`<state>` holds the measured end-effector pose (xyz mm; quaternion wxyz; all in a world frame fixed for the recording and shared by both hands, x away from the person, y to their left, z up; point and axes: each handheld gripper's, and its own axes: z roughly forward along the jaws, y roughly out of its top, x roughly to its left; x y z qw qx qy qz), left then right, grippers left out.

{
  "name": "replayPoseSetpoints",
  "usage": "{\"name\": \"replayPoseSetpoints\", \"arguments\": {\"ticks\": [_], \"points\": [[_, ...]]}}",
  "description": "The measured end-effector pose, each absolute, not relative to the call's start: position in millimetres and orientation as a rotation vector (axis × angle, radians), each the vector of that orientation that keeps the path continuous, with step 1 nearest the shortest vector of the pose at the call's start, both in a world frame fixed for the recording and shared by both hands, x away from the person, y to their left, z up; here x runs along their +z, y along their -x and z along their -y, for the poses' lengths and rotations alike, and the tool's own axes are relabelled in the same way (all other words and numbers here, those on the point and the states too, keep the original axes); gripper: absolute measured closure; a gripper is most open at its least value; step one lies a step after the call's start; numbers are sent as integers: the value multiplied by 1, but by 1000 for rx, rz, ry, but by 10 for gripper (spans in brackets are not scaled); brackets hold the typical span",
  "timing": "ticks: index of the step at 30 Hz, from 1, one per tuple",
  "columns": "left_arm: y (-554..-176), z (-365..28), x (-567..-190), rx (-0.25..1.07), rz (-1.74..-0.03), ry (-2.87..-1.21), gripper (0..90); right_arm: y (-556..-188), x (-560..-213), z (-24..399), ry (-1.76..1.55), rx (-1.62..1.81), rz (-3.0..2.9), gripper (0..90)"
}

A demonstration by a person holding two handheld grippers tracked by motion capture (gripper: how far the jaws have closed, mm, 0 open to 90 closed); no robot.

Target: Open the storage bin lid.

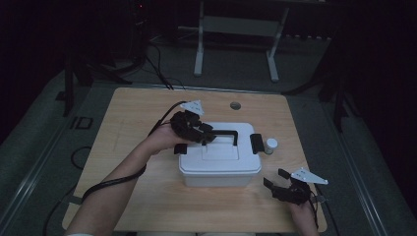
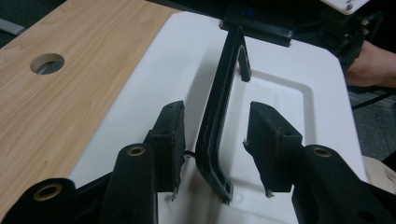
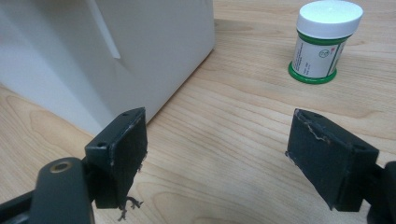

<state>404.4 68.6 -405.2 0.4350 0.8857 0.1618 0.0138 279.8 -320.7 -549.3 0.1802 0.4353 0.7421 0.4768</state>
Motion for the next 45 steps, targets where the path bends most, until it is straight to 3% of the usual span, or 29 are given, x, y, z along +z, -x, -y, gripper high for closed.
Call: {"name": "replayPoseSetpoints", "arguments": {"ticks": [11,31,45], "points": [[-404,-59,-412,-4,-358,-2238,794,-280,-550,320,-1226,1340,-2103,197],[-397,-63,-397,88,-237,-2220,836,-279,-552,322,-1245,1362,-2102,198],[-389,-108,-367,195,-288,-2141,837,-279,-551,323,-1253,1368,-2099,198]]}}
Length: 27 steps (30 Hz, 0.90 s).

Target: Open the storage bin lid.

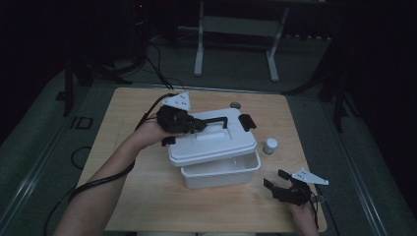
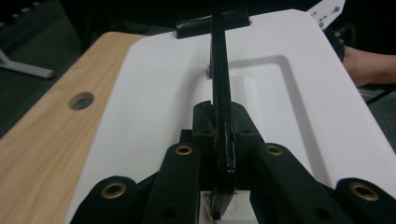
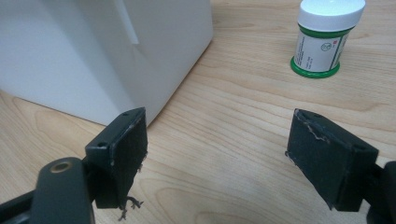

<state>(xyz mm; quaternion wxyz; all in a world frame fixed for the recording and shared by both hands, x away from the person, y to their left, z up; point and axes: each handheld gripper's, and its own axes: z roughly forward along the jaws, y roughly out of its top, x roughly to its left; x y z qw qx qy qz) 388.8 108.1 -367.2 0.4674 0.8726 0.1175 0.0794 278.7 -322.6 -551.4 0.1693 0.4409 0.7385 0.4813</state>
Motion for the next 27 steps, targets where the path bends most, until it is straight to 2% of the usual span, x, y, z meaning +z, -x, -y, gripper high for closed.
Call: {"name": "replayPoseSetpoints", "arguments": {"ticks": [27], "points": [[-343,-267,-375,414,-568,-2040,836,-279,-550,321,-1264,1363,-2095,197]]}}
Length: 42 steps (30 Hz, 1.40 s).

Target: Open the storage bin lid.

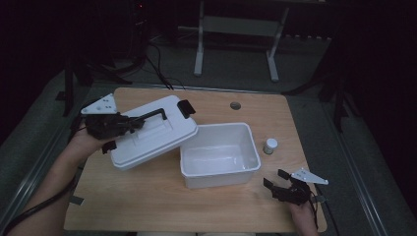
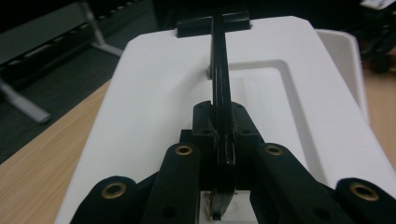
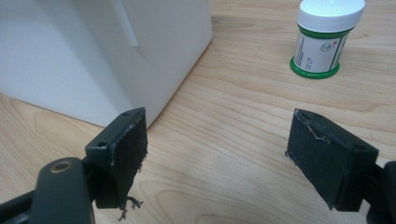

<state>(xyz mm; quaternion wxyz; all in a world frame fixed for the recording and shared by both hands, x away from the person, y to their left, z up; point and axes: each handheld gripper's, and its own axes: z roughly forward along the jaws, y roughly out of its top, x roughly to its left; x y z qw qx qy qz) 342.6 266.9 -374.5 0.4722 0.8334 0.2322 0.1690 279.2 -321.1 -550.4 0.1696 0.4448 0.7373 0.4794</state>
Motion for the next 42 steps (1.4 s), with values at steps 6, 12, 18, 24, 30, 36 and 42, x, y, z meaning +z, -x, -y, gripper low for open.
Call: {"name": "replayPoseSetpoints", "arguments": {"ticks": [6,12,18,24,30,36,42], "points": [[-332,-295,-391,441,-631,-2030,836,-279,-550,321,-1266,1358,-2095,197],[-321,-319,-415,471,-698,-2024,836,-280,-551,321,-1269,1355,-2095,198],[-316,-331,-449,496,-773,-2027,835,-280,-551,321,-1272,1360,-2097,198],[-315,-338,-486,464,-842,-2005,835,-280,-551,320,-1267,1356,-2102,198],[-316,-338,-516,461,-905,-1998,835,-280,-551,321,-1278,1362,-2099,198],[-321,-337,-535,411,-911,-2036,835,-280,-551,320,-1267,1346,-2106,198],[-326,-340,-538,357,-931,-2010,835,-280,-551,320,-1269,1346,-2108,197]]}}
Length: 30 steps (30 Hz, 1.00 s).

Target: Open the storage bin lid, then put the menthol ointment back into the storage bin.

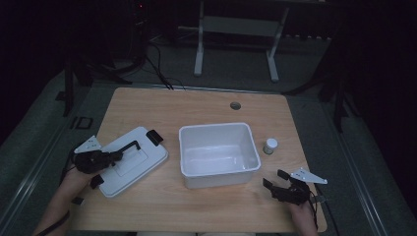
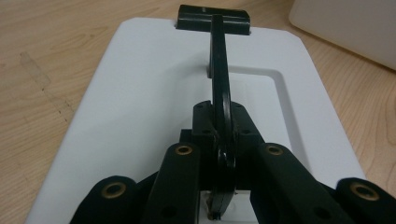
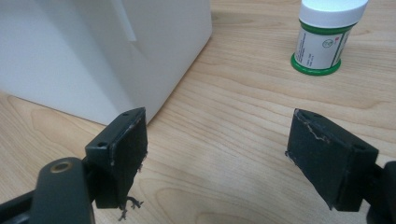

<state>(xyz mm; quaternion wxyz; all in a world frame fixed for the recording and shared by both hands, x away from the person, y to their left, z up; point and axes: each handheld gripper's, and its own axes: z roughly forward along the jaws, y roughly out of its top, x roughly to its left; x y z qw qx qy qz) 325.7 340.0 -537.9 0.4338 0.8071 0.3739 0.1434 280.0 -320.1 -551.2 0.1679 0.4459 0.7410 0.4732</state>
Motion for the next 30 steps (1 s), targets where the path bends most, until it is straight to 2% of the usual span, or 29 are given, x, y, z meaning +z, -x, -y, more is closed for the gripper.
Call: {"name": "replayPoseSetpoints", "arguments": {"ticks": [3,4,6,8,11,14,21,30], "points": [[-326,-341,-537,346,-930,-2020,833,-280,-551,320,-1263,1347,-2107,196],[-326,-341,-536,352,-938,-2023,805,-280,-550,320,-1259,1345,-2109,192],[-327,-343,-534,333,-975,-2007,613,-280,-549,321,-1264,1341,-2099,163],[-326,-345,-531,349,-1013,-1989,494,-281,-548,323,-1305,1338,-2102,154],[-324,-347,-529,331,-1011,-1990,403,-282,-545,324,-1296,1320,-2128,132],[-322,-351,-526,324,-1009,-2009,350,-286,-539,328,-1264,1325,-2145,132],[-313,-362,-525,315,-1034,-1969,346,-312,-528,339,-1271,1281,-2130,146],[-308,-362,-531,279,-1026,-1976,329,-350,-520,340,-1233,1244,-2129,222]]}}
